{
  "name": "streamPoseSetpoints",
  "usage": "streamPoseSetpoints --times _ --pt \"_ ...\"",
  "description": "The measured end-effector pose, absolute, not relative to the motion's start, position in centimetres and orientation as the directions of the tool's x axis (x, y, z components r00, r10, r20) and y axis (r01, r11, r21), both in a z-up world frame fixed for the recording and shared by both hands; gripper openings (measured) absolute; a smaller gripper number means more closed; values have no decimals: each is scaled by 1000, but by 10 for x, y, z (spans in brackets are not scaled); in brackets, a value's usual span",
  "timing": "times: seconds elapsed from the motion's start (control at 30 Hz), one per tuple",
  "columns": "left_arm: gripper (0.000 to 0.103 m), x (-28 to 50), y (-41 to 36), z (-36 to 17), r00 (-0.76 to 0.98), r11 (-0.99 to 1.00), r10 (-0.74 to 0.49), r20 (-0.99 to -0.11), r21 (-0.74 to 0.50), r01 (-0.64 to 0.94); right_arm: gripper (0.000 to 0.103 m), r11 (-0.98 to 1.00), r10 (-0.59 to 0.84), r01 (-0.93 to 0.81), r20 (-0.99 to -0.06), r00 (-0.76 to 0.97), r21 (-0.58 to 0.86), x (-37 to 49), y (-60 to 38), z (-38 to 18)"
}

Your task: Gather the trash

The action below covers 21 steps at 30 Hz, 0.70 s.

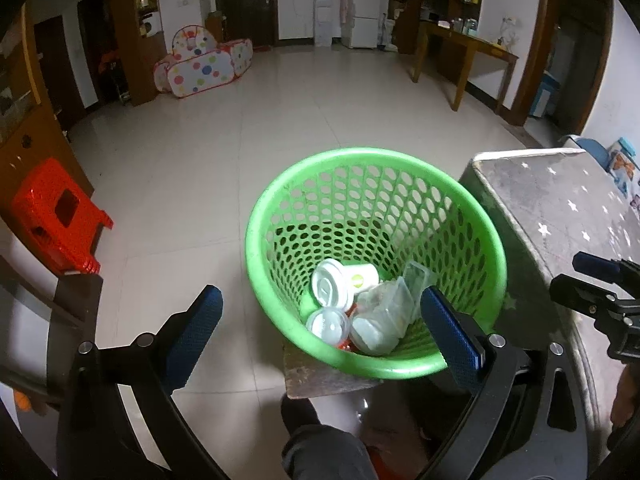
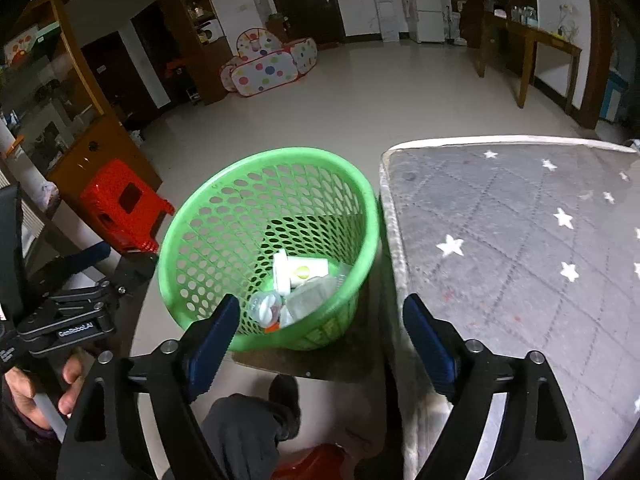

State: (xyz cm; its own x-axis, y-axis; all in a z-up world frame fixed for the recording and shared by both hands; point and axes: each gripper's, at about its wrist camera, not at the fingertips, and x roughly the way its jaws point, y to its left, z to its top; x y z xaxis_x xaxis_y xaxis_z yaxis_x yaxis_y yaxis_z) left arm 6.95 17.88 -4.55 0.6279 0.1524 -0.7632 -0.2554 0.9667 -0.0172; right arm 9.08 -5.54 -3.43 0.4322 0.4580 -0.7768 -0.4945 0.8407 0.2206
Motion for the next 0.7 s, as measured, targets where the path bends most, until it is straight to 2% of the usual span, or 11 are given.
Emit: streamPoseSetpoints --times 0.5,0.7 --pt "98 42 157 -33 632 972 97 -769 -64 -226 88 878 387 -456 -777 496 146 48 -77 -23" --pt "98 30 146 -30 637 976 127 -760 -18 -217 89 890 373 -433 -774 512 142 38 -91 -18"
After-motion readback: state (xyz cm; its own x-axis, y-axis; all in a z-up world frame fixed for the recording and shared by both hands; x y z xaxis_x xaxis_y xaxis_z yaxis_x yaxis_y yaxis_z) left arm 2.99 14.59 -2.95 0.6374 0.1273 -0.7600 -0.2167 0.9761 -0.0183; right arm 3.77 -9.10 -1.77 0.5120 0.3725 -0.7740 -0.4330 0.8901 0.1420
